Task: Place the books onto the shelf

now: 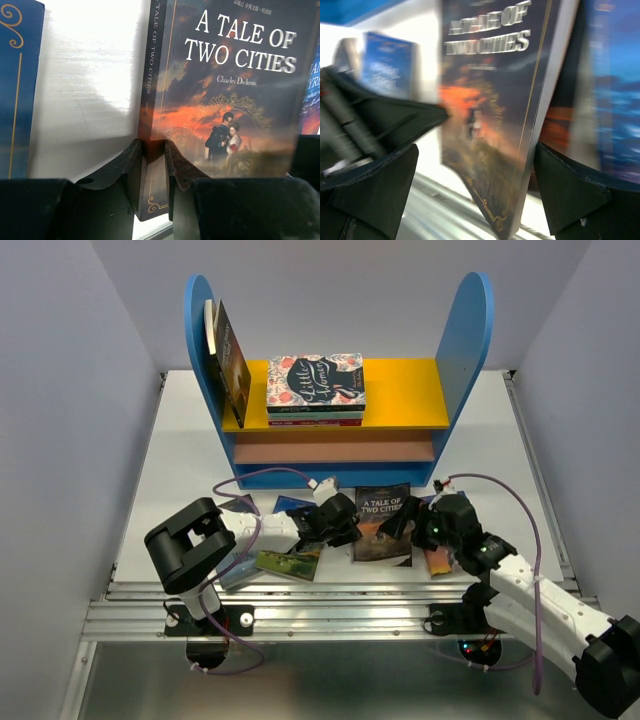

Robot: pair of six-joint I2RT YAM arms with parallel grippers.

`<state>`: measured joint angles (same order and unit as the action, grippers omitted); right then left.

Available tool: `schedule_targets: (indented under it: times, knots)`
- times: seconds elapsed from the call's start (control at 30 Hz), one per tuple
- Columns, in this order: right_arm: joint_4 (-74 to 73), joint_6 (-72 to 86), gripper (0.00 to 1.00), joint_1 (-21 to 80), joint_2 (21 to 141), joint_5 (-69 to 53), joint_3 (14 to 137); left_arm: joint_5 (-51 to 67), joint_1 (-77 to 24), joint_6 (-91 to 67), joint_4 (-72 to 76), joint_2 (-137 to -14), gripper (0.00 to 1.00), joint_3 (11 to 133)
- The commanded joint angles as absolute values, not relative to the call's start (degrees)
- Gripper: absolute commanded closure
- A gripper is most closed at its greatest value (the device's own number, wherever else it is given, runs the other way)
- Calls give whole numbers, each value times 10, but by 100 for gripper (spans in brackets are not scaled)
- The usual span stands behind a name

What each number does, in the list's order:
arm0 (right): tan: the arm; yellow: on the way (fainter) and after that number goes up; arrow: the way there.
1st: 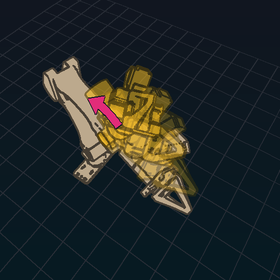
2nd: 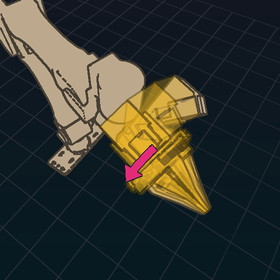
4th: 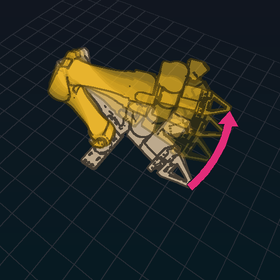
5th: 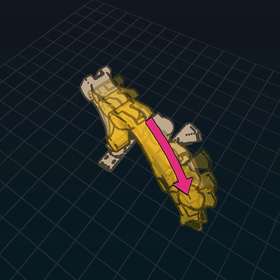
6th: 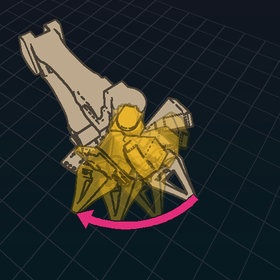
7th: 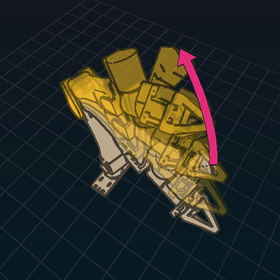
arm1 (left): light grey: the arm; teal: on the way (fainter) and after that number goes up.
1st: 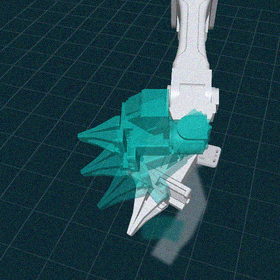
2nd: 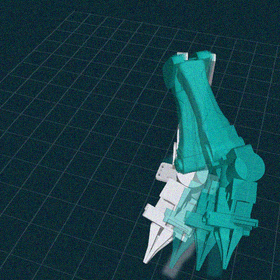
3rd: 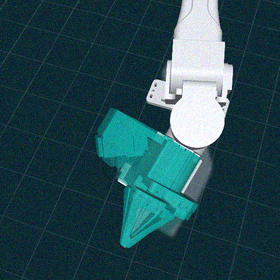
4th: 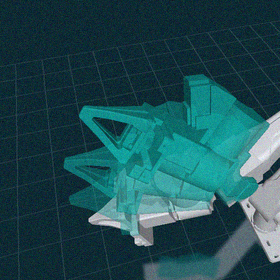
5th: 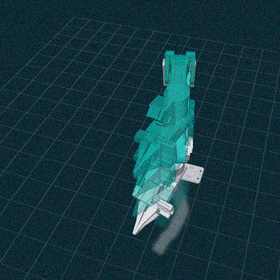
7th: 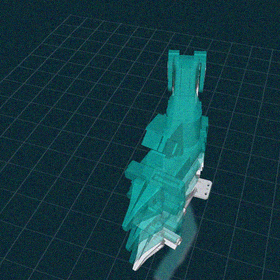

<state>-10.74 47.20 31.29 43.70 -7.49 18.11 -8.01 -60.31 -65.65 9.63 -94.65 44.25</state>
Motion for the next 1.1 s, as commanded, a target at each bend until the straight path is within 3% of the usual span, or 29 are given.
schedule_targets:
  times: [0.0,0.2,0.47,0.57,0.6,0.7,0.77,0.8,0.83,1.07]
  knots:
    - [-13,515,0,331,431,-238,228,-14,-621,-676,92,-977,80,438]
    - [-17,519,3,331,446,-240,235,-12,-622,-683,92,-962,80,426]
    - [-123,493,8,331,492,-155,253,-16,-623,-684,91,-959,80,425]
    - [-123,495,24,331,500,-153,253,-17,-623,-684,89,-959,80,427]
    - [-124,495,36,331,501,-152,253,-17,-623,-684,87,-958,80,428]
    - [-131,490,51,331,497,-142,256,-20,-623,-684,84,-955,80,429]
    - [-146,483,70,331,495,-128,261,-21,-623,-685,84,-951,80,427]
    - [-155,481,88,331,494,-124,263,-21,-623,-686,83,-946,80,425]
    - [-157,477,97,331,490,-120,265,-22,-623,-685,84,-942,78,425]
    - [-168,440,99,331,457,-141,274,-40,-623,-681,85,-872,46,406]
